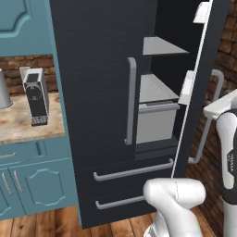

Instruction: Retrieve the steak from the fridge and place it on the saucepan with marinade on the stove.

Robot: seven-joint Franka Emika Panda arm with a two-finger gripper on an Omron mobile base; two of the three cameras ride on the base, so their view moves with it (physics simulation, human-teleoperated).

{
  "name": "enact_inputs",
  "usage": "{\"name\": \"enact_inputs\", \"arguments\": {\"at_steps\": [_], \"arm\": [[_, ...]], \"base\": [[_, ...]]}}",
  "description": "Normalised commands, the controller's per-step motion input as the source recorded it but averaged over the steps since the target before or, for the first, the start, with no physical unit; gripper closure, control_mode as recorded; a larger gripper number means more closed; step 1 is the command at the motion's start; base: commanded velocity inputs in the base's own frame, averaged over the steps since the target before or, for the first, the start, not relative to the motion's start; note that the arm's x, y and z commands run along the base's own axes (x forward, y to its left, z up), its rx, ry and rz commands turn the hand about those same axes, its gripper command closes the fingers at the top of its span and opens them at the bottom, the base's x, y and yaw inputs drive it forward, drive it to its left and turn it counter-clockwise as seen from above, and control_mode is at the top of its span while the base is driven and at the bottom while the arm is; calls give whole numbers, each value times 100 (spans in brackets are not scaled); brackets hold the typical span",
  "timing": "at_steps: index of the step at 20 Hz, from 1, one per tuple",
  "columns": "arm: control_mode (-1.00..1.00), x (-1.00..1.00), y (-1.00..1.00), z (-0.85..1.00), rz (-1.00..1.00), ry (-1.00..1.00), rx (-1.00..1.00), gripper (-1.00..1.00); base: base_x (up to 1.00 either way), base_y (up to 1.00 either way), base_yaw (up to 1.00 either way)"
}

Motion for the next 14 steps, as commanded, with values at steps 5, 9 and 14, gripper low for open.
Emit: {"name": "enact_inputs", "arguments": {"at_steps": [5,9,14], "arm": [[-100,-90,39,55,-20,-17,-6,-100],[-100,-42,96,16,-8,-2,-29,-100],[-100,-7,100,0,-1,6,-45,-100]], "base": [[0,0,0],[0,0,0],[0,0,0]]}}
